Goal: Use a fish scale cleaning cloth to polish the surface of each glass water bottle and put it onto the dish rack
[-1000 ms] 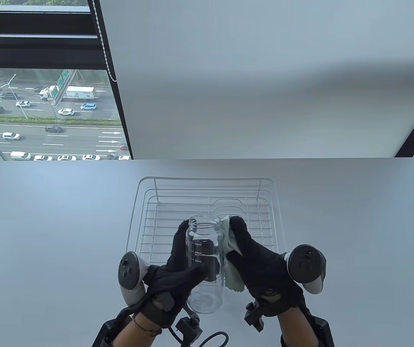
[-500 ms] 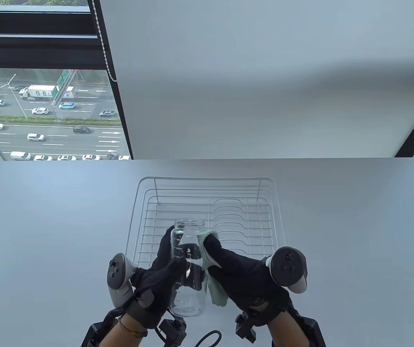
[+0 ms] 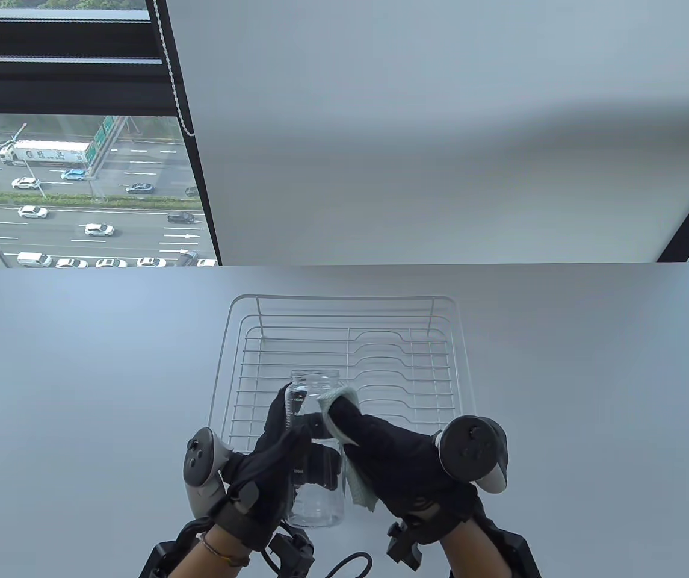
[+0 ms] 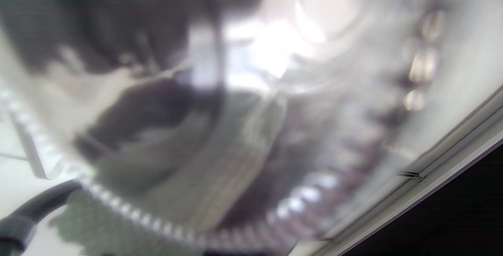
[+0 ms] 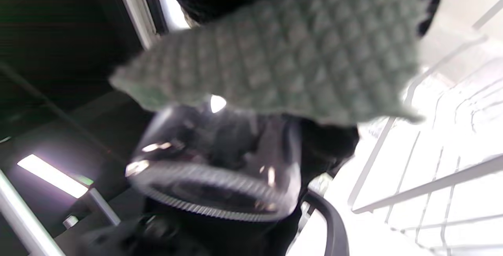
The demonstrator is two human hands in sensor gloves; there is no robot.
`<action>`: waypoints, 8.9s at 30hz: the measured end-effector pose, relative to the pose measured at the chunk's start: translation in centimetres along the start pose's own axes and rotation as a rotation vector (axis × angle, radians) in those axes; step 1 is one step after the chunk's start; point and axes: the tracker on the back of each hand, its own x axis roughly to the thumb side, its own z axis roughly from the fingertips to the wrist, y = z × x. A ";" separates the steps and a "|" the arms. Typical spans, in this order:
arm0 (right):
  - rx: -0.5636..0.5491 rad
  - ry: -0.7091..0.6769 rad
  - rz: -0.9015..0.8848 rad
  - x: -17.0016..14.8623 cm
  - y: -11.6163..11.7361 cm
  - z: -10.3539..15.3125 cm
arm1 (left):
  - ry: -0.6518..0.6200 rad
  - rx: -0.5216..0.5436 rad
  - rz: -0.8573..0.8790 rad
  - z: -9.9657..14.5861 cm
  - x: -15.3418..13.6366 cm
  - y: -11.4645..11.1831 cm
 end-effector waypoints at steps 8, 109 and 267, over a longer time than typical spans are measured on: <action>-0.336 0.008 0.051 -0.5 0.0 0.5 | -0.039 -0.028 -0.073 0.0 0.4 -0.1; 0.085 0.001 -0.046 -0.3 0.3 -0.4 | -0.178 0.101 -0.081 0.4 2.8 -0.2; -0.544 0.673 0.460 -5.5 -8.3 7.0 | 0.127 0.457 -1.313 4.3 4.7 14.3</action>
